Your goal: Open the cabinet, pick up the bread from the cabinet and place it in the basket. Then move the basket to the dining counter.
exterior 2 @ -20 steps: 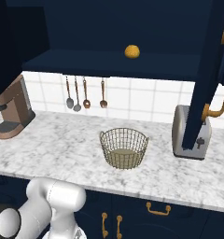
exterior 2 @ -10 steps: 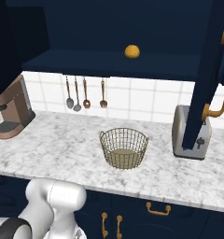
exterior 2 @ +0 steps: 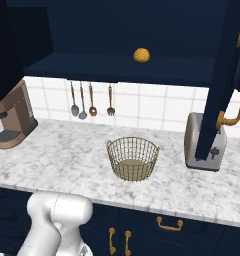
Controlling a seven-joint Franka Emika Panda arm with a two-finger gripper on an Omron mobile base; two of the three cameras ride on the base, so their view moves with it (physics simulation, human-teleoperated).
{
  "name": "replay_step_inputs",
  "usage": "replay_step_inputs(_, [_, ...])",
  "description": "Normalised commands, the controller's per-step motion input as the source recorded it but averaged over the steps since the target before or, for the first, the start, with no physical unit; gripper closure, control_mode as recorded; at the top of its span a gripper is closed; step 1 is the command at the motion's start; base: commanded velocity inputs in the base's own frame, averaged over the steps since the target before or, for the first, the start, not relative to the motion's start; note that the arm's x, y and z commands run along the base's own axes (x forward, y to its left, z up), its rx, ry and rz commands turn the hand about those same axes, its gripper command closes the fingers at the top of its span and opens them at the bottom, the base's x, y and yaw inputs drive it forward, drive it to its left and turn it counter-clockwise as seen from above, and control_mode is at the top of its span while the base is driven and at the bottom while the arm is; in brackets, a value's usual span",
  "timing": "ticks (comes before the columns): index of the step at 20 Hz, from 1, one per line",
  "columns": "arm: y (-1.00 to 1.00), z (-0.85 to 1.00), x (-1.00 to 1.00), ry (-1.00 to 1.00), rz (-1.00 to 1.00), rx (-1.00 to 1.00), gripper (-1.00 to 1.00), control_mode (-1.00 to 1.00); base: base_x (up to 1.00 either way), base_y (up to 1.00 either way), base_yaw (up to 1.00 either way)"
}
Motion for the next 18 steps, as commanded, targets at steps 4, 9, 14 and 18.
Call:
replay_step_inputs(4, [-1.00,-1.00,0.54,-0.11,0.01,0.04,1.00,-1.00,0.00,0.00,0.00])
replay_step_inputs(9, [-0.63,-0.54,0.42,-0.25,0.00,-0.01,1.00,-1.00,0.00,0.00,0.00])
replay_step_inputs(14, [-0.17,0.28,0.41,-0.16,-0.09,-0.08,1.00,-1.00,0.00,0.00,0.00])
replay_step_inputs(18, [-0.28,0.07,0.92,-0.03,-0.10,-0.04,1.00,-1.00,0.00,0.00,0.00])
